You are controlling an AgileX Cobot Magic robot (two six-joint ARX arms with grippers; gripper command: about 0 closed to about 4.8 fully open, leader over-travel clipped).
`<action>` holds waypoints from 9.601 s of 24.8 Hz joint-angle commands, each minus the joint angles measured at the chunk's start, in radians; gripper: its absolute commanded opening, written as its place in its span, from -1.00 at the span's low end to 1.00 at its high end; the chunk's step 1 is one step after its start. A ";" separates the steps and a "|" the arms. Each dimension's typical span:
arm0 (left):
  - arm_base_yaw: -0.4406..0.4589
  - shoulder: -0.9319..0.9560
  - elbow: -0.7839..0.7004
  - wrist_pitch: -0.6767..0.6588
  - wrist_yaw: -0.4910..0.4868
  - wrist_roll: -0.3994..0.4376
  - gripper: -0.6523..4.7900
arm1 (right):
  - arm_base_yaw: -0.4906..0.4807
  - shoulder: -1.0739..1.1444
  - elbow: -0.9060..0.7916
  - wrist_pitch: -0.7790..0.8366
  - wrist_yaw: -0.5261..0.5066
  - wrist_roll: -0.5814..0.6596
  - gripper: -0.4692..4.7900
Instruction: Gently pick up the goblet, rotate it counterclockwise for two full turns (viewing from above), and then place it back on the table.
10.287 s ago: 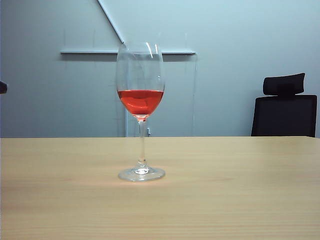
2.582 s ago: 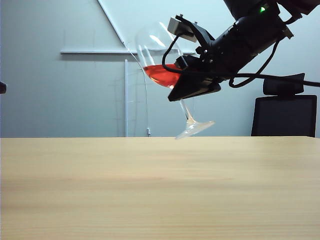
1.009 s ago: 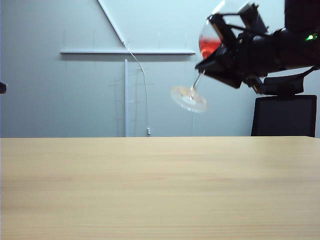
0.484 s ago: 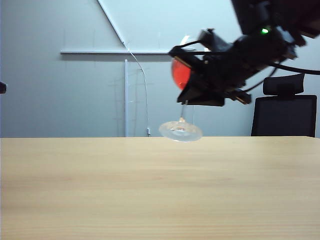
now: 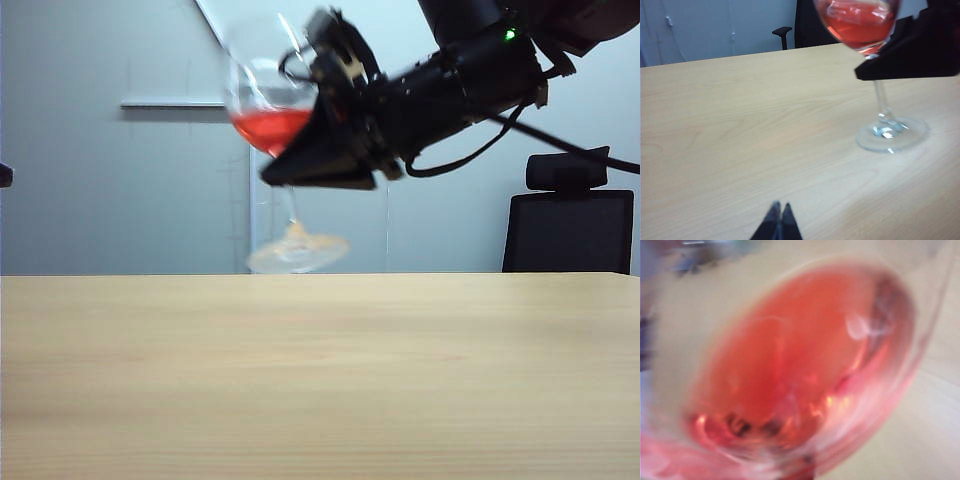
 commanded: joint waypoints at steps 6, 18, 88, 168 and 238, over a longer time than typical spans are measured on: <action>0.001 0.002 0.004 0.000 0.000 0.000 -0.78 | -0.014 -0.023 0.007 0.060 -0.278 -0.031 -0.84; 0.001 0.002 0.004 0.000 0.000 0.000 -0.78 | -0.040 -0.075 -0.189 0.633 -0.309 0.340 -0.84; 0.001 0.002 0.004 0.000 0.000 0.000 -0.78 | 0.066 0.203 -0.302 0.854 0.196 -0.075 -0.84; 0.499 0.002 0.004 0.000 0.022 0.000 -0.78 | 0.027 -0.304 -0.782 1.012 0.363 0.035 -0.84; 0.527 0.002 0.004 0.000 0.023 0.000 -0.78 | -0.582 -1.622 -0.927 -0.146 0.628 0.031 -0.84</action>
